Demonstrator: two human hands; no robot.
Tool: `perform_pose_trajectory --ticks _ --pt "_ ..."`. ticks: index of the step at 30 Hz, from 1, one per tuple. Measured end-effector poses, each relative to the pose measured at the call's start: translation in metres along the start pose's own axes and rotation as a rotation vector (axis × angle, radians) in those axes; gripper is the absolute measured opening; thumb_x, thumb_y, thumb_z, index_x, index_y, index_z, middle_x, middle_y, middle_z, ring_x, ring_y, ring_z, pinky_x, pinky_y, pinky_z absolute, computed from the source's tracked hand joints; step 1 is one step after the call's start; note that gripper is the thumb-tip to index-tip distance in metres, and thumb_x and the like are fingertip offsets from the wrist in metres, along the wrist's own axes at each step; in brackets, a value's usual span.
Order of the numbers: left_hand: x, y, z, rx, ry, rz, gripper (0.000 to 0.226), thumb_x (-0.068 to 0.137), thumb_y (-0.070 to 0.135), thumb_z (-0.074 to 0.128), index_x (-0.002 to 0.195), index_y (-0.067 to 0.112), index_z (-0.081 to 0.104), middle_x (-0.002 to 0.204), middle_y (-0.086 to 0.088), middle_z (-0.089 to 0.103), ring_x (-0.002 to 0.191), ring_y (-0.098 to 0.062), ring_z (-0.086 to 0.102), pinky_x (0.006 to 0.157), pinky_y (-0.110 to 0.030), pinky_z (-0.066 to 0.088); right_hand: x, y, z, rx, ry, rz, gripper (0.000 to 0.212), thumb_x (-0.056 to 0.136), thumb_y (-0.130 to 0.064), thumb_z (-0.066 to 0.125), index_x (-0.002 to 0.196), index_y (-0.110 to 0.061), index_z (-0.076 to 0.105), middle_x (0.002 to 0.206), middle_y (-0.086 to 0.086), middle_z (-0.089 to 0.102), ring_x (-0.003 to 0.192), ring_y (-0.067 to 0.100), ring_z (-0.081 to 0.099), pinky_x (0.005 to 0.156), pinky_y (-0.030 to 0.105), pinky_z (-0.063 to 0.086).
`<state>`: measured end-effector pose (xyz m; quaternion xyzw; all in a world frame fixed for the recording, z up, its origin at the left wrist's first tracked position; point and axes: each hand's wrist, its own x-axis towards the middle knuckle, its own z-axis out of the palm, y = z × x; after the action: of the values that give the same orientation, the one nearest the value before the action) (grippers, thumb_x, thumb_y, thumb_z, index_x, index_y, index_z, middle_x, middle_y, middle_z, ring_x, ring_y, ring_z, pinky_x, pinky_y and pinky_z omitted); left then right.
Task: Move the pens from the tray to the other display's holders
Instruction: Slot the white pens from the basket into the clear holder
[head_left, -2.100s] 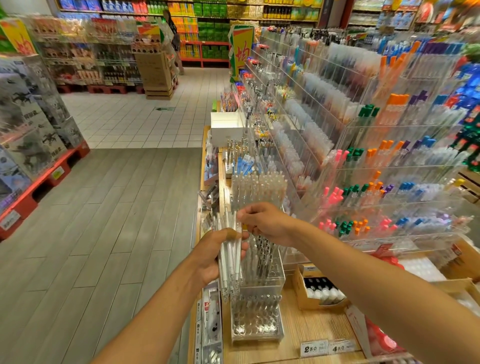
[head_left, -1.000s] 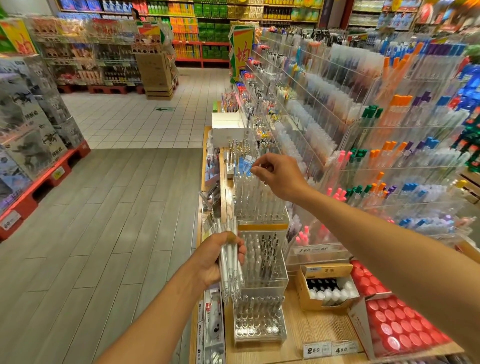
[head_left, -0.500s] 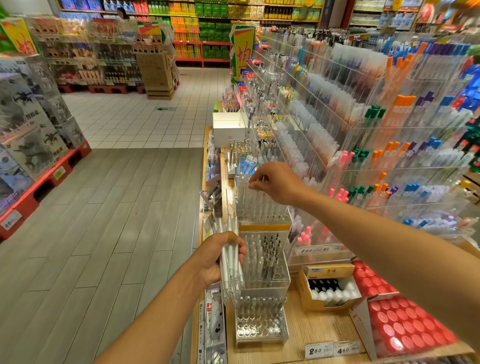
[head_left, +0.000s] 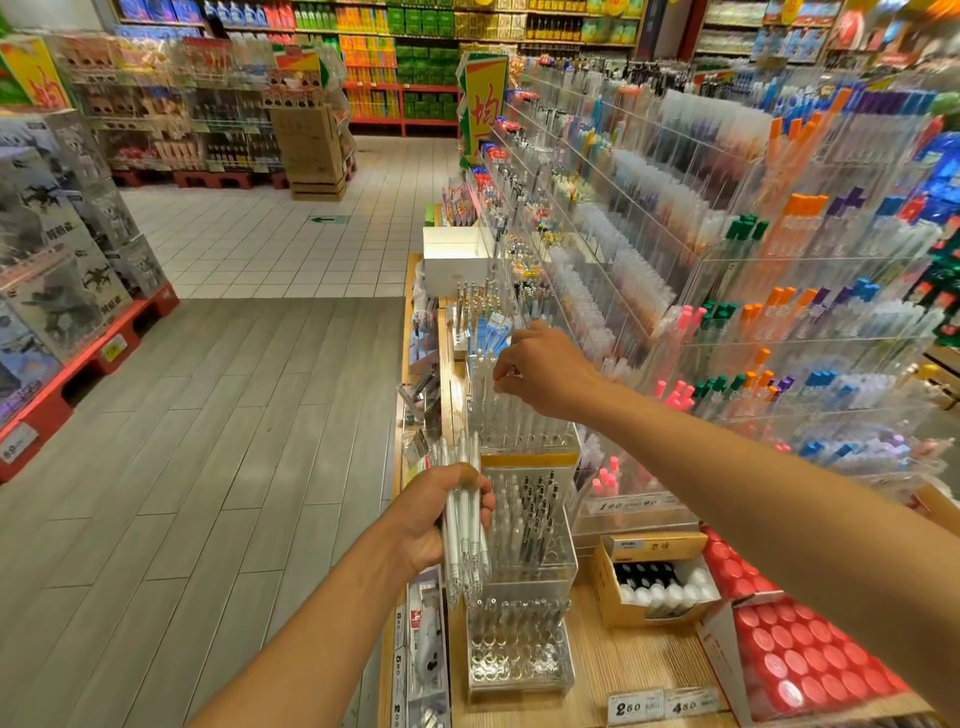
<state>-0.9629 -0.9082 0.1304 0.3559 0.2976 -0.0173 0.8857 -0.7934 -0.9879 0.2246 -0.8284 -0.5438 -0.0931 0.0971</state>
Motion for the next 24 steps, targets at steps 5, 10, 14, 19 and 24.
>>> perform_pose_trajectory --ticks 5,10,14,19,24 --pt "-0.001 0.004 0.006 0.016 -0.034 0.006 0.01 0.085 -0.006 0.05 0.086 -0.002 0.059 0.066 -0.014 0.058 0.051 -0.019 0.058 0.047 -0.027 0.054 -0.016 -0.012 0.001 0.239 0.107 -0.009 0.019 0.09 -0.031 0.066 0.104 -0.02 0.071 0.091 -0.005 0.065 0.081 0.01 0.053 0.074 0.028 0.041" --pt "-0.005 0.006 0.011 0.043 -0.075 0.025 0.011 0.087 -0.005 0.049 0.083 -0.001 0.058 0.065 -0.013 0.055 0.049 -0.018 0.056 0.047 -0.026 0.053 -0.031 -0.021 0.015 0.717 -0.339 0.335 0.02 0.094 -0.029 0.062 0.1 -0.011 0.069 0.082 -0.002 0.067 0.067 0.005 0.057 0.059 0.02 0.047" --pt "-0.005 0.004 0.012 0.081 -0.066 0.042 0.008 0.086 -0.003 0.052 0.084 -0.003 0.059 0.065 -0.014 0.057 0.05 -0.018 0.057 0.048 -0.026 0.054 -0.035 -0.023 0.022 0.967 -0.347 0.451 0.015 0.095 -0.02 0.06 0.083 -0.012 0.065 0.062 -0.008 0.062 0.054 0.006 0.051 0.05 0.019 0.042" --pt "-0.007 0.004 0.012 0.043 -0.068 0.063 0.028 0.066 0.004 0.068 0.091 -0.006 0.062 0.068 -0.016 0.061 0.054 -0.02 0.06 0.052 -0.027 0.057 -0.029 -0.02 0.008 1.077 -0.404 0.504 0.013 0.098 -0.009 0.052 0.091 -0.002 0.061 0.08 0.009 0.061 0.064 0.013 0.054 0.057 0.023 0.046" --pt "-0.006 0.007 0.007 -0.125 -0.091 0.069 0.027 0.071 0.001 0.063 0.098 0.002 0.059 0.07 -0.014 0.059 0.057 -0.021 0.06 0.05 -0.027 0.056 -0.021 -0.01 -0.013 1.156 -0.3 0.475 0.014 0.1 -0.009 0.046 0.095 -0.001 0.057 0.082 0.011 0.059 0.072 0.018 0.058 0.063 0.024 0.051"
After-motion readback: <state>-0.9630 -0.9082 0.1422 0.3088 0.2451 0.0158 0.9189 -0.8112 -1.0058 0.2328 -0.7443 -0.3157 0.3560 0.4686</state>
